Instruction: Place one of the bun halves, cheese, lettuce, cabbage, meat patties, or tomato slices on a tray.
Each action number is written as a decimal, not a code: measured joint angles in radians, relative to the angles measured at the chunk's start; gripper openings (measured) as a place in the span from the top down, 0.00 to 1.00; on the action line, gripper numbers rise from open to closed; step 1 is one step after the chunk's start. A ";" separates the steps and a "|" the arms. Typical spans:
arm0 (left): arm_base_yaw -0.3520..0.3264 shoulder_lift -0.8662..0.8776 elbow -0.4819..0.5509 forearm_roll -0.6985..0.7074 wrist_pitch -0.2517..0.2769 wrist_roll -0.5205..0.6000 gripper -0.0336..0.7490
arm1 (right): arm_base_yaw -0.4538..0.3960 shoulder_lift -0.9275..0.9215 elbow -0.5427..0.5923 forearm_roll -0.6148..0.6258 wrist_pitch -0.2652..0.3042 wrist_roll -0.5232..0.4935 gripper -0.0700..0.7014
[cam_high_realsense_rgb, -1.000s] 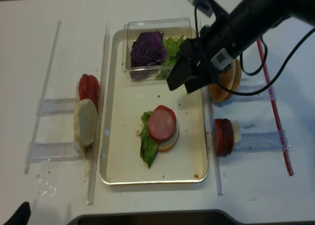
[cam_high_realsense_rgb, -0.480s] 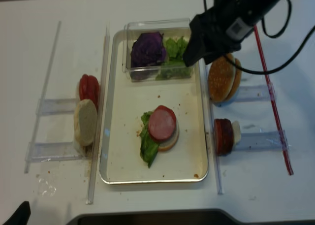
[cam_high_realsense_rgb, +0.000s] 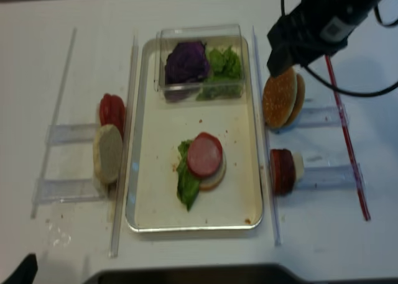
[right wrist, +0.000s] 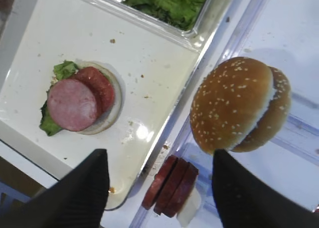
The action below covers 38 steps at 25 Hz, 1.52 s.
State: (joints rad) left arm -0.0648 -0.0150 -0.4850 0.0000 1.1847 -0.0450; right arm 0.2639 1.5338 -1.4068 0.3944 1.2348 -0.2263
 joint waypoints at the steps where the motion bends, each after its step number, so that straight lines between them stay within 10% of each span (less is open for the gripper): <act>1: 0.000 0.000 0.000 0.000 0.000 0.000 0.33 | 0.000 -0.007 0.000 -0.017 0.002 0.009 0.31; 12: 0.000 0.000 0.000 0.000 0.000 0.000 0.34 | -0.013 -0.026 0.000 -0.198 0.006 0.087 0.31; 26: 0.000 0.000 0.000 0.000 0.000 0.000 0.34 | -0.241 -0.074 0.000 -0.194 0.006 0.094 0.31; 38: 0.000 0.000 0.000 0.000 0.000 0.000 0.34 | -0.261 -0.294 0.000 -0.194 0.018 0.098 0.31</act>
State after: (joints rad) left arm -0.0648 -0.0150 -0.4850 0.0000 1.1847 -0.0450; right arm 0.0024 1.2397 -1.4068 0.2001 1.2532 -0.1283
